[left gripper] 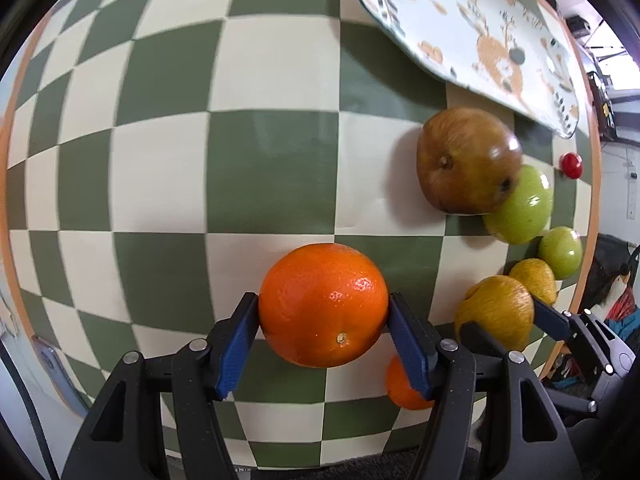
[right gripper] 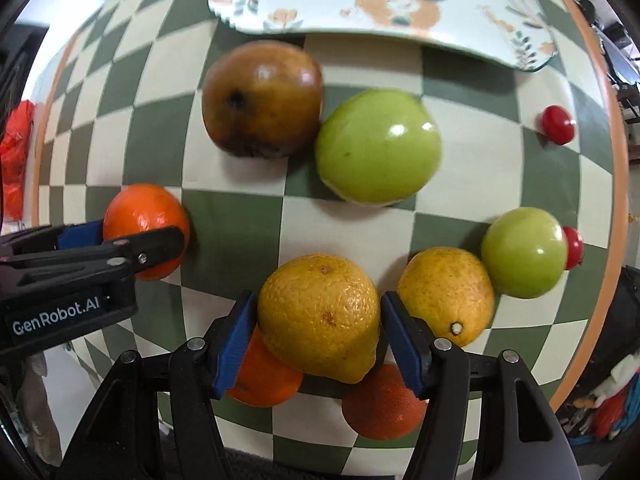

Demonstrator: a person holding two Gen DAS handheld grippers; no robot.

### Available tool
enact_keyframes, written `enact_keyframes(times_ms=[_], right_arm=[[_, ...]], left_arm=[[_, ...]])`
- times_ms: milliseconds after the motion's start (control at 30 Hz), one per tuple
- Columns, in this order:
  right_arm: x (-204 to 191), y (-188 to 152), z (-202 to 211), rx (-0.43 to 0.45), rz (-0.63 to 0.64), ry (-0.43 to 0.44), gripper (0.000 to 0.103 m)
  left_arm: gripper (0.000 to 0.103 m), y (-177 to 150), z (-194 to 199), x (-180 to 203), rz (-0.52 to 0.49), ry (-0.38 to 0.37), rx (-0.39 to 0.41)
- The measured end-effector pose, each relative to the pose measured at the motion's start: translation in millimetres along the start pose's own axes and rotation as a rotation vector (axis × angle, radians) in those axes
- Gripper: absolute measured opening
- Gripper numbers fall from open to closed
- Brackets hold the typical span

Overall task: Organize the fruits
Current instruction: 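Carry both fruits onto the white oval plate and open both tools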

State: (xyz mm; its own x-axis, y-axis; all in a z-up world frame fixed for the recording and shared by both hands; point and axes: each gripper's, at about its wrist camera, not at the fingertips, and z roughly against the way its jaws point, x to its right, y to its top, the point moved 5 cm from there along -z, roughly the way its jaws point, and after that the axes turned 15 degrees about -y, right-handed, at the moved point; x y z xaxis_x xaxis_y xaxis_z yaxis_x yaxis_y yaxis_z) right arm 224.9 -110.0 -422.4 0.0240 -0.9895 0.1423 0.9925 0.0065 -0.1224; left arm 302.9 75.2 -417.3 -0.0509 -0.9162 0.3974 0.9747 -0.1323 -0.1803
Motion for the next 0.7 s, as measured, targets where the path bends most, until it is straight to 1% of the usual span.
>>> enact_keyframes(times_ms=[100, 167, 200, 267, 300, 333, 400, 467, 500, 567, 633, 667, 700], right_arm=[[12, 2, 25, 0.045, -0.038, 0.062, 0.066], [26, 6, 50, 0.088, -0.073, 0.118, 0.066], [34, 11, 64, 0.116, -0.088, 0.14, 0.066], [52, 30, 86, 0.163, -0.108, 0.172, 0.065], [61, 40, 95, 0.182, -0.114, 0.184, 0.065], [72, 58, 104, 0.203, -0.128, 0.193, 0.065], [89, 94, 114, 0.241, -0.133, 0.183, 0.065], [94, 133, 111, 0.26, -0.149, 0.17, 0.065], [99, 154, 106, 0.261, -0.148, 0.151, 0.065], [104, 182, 94, 0.261, -0.14, 0.131, 0.065], [106, 210, 79, 0.248, -0.118, 0.105, 0.065], [106, 219, 73, 0.24, -0.109, 0.099, 0.065], [108, 230, 69, 0.233, -0.101, 0.095, 0.065]], left_arm=[[0.062, 1, 28, 1, 0.004, -0.026, 0.043], [0.062, 7, 54, 10, -0.002, -0.052, 0.086], [0.062, 14, 73, 16, -0.007, -0.068, 0.116], [0.062, 35, 96, 35, -0.02, -0.084, 0.159], [0.062, 42, 99, 58, -0.018, -0.092, 0.177], [0.062, 55, 103, 64, -0.017, -0.098, 0.19], [0.062, 83, 93, 95, -0.023, -0.096, 0.201], [0.062, 120, 71, 121, 0.0, -0.098, 0.19], [0.062, 140, 57, 123, 0.007, -0.098, 0.168], [0.062, 165, 30, 125, 0.037, -0.097, 0.135], [0.062, 185, 16, 120, 0.064, -0.073, 0.111], [0.062, 193, 9, 119, 0.067, -0.057, 0.106], [0.062, 195, 9, 118, 0.072, -0.051, 0.103]])
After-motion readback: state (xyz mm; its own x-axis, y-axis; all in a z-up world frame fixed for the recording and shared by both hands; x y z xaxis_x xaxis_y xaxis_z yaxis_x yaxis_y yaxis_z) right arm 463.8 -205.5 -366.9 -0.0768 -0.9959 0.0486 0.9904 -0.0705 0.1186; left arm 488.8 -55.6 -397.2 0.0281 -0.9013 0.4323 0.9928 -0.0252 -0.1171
